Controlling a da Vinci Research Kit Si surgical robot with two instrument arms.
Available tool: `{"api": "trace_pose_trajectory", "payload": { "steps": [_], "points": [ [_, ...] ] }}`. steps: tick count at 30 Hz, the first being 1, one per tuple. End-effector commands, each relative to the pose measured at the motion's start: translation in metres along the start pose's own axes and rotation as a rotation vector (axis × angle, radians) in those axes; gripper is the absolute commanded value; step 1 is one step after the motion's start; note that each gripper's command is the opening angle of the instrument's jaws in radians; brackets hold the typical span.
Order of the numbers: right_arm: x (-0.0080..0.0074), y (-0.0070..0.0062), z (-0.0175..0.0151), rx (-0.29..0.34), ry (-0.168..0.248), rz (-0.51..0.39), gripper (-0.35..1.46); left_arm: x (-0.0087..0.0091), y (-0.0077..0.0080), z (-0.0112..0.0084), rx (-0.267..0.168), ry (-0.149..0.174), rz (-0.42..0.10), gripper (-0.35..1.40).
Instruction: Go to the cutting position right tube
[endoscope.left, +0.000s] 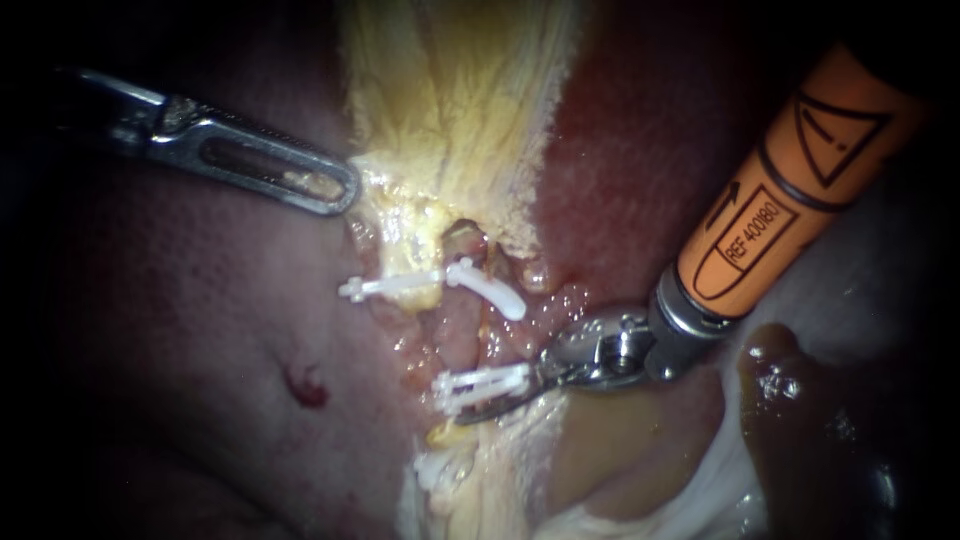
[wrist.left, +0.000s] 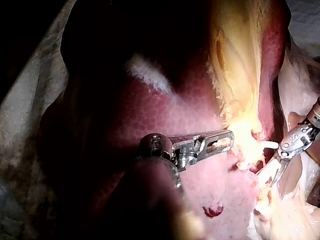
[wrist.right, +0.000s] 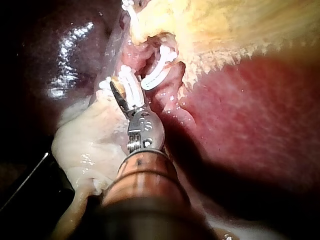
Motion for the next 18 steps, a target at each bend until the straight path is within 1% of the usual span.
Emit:
{"api": "trace_pose_trajectory", "payload": {
  "steps": [1,5,6,7,10,11,14,18],
  "points": [
    [0.0,0.0,0.0,0.0,0.0,0.0,0.36,0.0,0.0,0.0,0.0,0.0,0.0,-0.35],
    [0.0,0.0,0.0,0.0,0.0,0.0,0.36,0.0,0.0,0.0,0.0,0.0,0.0,-0.35],
    [0.0,0.0,0.0,0.0,0.0,0.0,0.39,0.0,0.0,0.0,0.0,0.0,0.0,-0.35],
    [0.0,0.0,0.0,0.0,0.0,0.0,0.46,0.0,0.0,0.0,0.0,0.0,0.0,-0.35],
    [0.0,0.0,0.0,0.005,0.011,-0.001,0.94,0.0,0.0,0.0,0.0,0.0,0.0,-0.35],
    [0.0,0.0,0.0,0.007,0.016,-0.001,1.08,0.0,0.0,0.0,0.0,0.0,0.0,-0.35],
    [0.0001,0.0,0.0001,0.012,0.027,-0.001,1.26,0.0,0.0,0.0,0.0,0.0,0.0,-0.35],
    [0.0002,0.0,0.0003,0.011,0.043,-0.002,1.36,0.0,0.0,0.0,0.0,0.0,0.0,-0.35]
  ]
}}
